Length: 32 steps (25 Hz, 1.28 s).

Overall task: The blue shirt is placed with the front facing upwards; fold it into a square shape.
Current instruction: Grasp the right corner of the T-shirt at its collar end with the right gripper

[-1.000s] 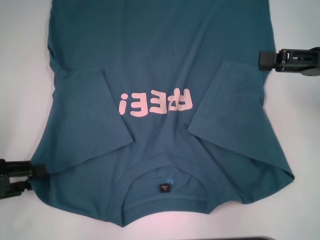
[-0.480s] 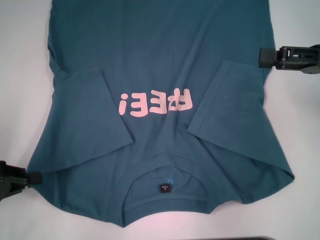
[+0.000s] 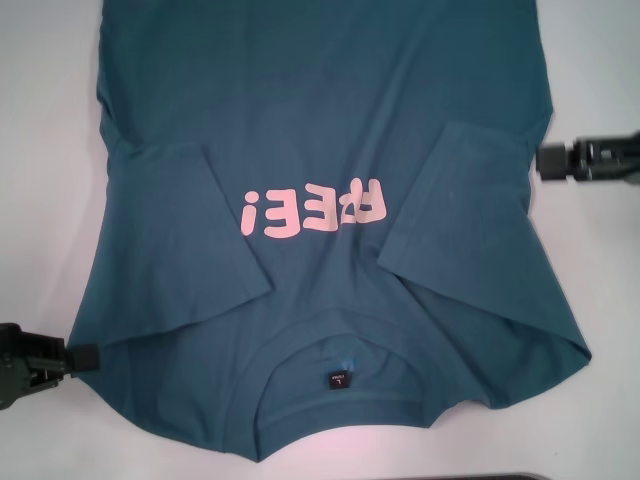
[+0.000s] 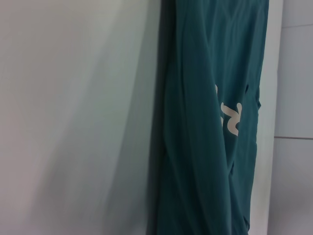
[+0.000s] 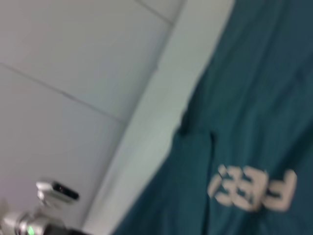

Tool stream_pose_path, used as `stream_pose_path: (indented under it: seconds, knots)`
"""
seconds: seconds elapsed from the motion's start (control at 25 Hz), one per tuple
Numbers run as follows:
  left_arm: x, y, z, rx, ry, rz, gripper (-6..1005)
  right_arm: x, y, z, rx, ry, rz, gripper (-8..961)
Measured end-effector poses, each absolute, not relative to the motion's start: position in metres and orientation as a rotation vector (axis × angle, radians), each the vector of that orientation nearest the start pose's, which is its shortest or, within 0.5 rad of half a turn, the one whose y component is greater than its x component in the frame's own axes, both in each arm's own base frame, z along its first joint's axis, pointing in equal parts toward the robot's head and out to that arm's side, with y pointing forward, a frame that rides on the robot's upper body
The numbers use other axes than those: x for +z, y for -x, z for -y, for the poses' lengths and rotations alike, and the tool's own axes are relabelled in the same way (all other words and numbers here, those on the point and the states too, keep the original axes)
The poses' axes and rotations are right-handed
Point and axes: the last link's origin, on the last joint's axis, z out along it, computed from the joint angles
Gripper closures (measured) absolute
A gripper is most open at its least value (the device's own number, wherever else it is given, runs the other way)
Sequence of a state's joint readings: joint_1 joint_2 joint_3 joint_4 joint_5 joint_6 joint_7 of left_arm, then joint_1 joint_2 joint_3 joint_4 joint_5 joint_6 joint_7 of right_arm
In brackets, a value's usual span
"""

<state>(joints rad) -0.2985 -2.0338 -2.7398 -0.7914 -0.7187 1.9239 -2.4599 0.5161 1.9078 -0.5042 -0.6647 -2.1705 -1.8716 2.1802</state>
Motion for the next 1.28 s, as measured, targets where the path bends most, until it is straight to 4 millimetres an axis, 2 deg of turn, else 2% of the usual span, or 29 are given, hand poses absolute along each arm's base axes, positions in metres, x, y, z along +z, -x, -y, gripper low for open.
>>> stream_pose_path:
  seconds: [0.16, 0.4, 0.68, 1.28]
  knots:
    - [0.049, 0.348, -0.215, 0.508, -1.948, -2.331, 972, 0.089, -0.301, -0.297, 0.524, 2.561, -1.837, 212]
    - [0.049, 0.346, -0.223, 0.508, -1.975, -2.323, 972, 0.111, -0.308, -0.290, 0.361, 2.551, -1.903, 212]
    - [0.047, 0.343, -0.231, 0.500, -1.993, -2.318, 973, 0.099, -0.324, -0.276, -0.012, 2.531, -2.021, 212]
    - [0.048, 0.343, -0.234, 0.505, -1.998, -2.333, 971, 0.096, -0.327, -0.270, -0.016, 2.530, -2.032, 212]
